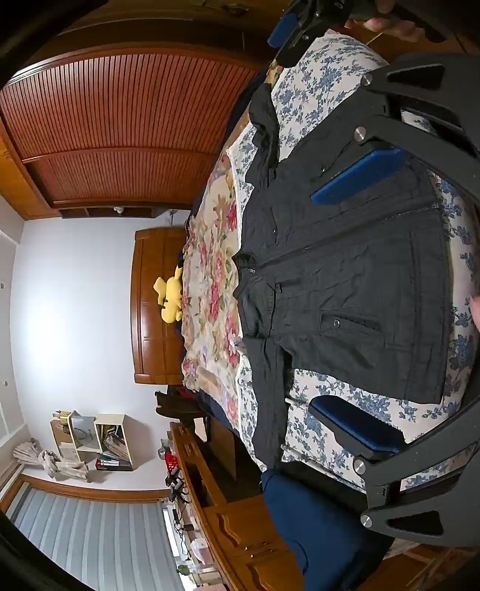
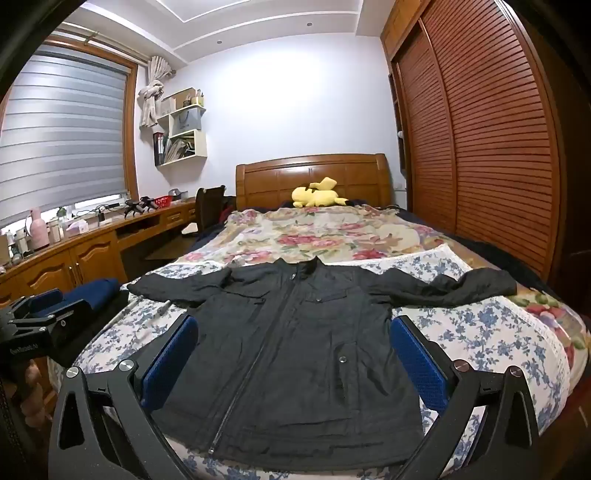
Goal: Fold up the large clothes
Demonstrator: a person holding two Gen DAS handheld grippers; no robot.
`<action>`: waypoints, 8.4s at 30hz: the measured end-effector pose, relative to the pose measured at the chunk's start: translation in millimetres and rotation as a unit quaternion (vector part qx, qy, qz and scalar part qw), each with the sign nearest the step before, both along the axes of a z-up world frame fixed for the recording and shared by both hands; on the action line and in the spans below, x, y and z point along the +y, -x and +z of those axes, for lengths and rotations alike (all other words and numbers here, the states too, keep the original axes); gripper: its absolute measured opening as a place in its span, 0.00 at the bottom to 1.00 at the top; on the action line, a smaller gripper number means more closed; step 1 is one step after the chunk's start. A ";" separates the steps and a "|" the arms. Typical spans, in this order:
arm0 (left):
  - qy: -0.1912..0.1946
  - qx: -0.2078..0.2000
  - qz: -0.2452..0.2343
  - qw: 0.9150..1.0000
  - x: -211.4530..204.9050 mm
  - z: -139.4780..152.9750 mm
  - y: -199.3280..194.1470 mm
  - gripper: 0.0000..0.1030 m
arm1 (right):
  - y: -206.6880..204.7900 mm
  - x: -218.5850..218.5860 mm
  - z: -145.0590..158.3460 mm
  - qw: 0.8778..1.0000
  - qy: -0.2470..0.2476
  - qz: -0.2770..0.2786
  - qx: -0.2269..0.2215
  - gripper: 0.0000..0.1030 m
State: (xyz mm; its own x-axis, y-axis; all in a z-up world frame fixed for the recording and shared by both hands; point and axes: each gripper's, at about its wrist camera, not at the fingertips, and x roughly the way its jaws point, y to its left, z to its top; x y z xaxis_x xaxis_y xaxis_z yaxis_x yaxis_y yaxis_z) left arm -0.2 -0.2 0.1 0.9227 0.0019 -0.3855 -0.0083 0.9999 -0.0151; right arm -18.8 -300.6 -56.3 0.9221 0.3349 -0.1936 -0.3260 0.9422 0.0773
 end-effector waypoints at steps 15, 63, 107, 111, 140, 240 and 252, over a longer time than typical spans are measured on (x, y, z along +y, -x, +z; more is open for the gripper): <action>0.003 0.001 -0.001 1.000 2.5 -0.3 -1.6 1.00 | 0.7 -1.3 -0.1 1.000 0.002 0.001 0.001 1.00; -0.003 0.002 0.000 1.000 -4.4 -4.3 1.5 1.00 | 2.1 1.1 -1.7 1.000 -0.001 0.002 0.004 1.00; -0.006 0.047 0.016 0.999 9.6 -33.5 -33.1 1.00 | -40.7 20.4 -7.6 0.998 0.023 0.041 0.029 1.00; -0.013 0.057 0.024 0.998 18.4 -42.0 -43.8 1.00 | -62.3 28.7 -10.0 0.997 0.028 0.059 0.035 1.00; 0.033 0.116 0.092 0.988 132.2 -93.9 -157.1 0.99 | -206.8 70.2 -47.6 0.975 0.092 0.171 0.110 1.00; 0.029 0.253 0.072 0.964 161.8 -166.1 -329.2 0.73 | -206.9 28.8 -37.4 0.980 0.099 0.111 0.133 1.00; 0.096 0.286 0.034 0.953 159.7 -174.0 -342.1 0.24 | -205.7 23.7 -35.2 0.980 0.096 0.113 0.134 1.00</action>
State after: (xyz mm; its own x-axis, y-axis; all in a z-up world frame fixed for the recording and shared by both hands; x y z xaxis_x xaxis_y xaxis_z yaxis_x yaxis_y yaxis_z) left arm 341.9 159.5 -173.9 0.5620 -0.0676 -0.8243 -0.1348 0.9758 -0.1720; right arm 186.8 -276.9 -91.5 0.7356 0.4586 -0.4985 -0.5205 0.8537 0.0174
